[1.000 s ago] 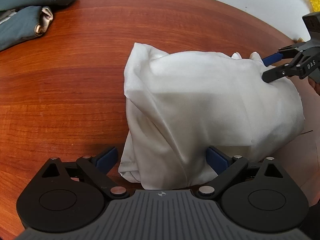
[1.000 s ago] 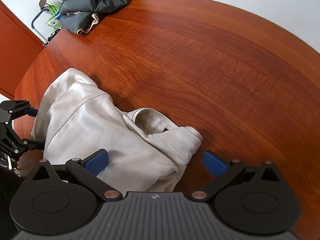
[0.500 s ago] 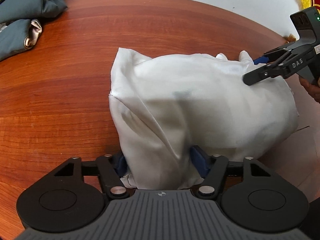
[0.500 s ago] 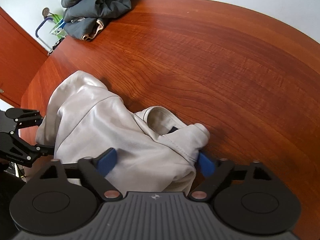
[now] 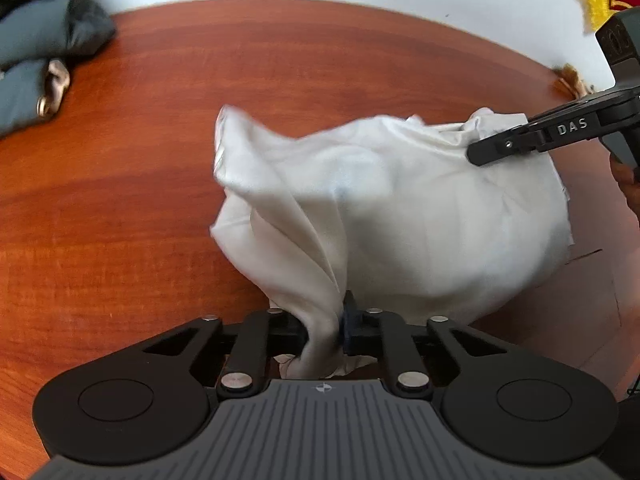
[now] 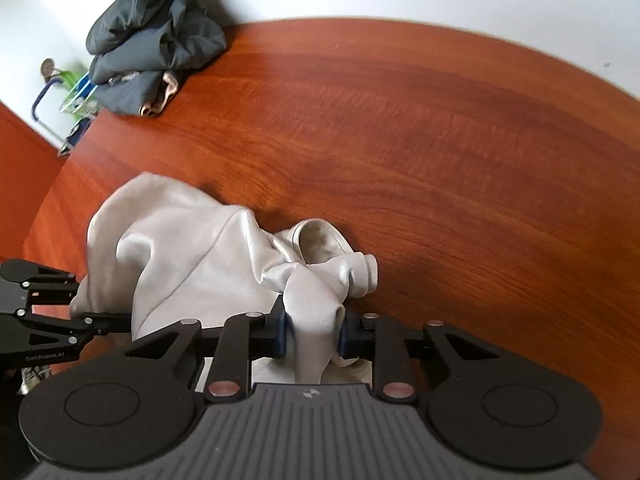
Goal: Fold clothes
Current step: 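Lift the bundle with both grippers and carry it toward the wall corner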
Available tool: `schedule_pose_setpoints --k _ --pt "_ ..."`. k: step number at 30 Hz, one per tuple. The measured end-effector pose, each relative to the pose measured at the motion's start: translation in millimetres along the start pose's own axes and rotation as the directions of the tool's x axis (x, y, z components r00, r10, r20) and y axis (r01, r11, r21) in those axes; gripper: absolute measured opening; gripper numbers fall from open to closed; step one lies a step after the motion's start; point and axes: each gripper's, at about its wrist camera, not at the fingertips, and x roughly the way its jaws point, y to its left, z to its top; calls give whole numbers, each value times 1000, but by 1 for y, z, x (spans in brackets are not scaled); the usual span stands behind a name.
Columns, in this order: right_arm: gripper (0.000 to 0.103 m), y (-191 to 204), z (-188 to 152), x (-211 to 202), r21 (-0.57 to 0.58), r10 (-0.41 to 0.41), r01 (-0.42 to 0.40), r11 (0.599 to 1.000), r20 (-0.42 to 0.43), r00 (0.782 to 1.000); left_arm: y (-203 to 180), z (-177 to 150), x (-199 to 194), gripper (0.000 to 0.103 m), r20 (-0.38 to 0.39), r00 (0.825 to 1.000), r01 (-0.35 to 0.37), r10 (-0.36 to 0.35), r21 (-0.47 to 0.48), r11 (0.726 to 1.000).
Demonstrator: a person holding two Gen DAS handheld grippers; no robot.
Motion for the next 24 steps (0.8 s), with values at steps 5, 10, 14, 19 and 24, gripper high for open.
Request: schedule_pose_setpoints --k 5,10,14,19,24 --pt "23 13 -9 -25 21 -49 48 999 59 997 -8 6 -18 13 34 998 49 -50 20 999" --pt "23 16 -26 -55 62 -89 83 995 106 990 -21 9 -34 13 61 993 101 -104 50 994" --pt "22 19 -39 -79 97 -123 109 989 143 982 -31 12 -43 13 64 989 125 -132 91 988" --pt "23 17 -59 -110 137 -163 139 981 183 970 -50 17 -49 13 49 984 161 -170 153 975" --pt "23 -14 -94 -146 161 -193 162 974 200 961 -83 11 -50 13 34 979 187 -199 223 957"
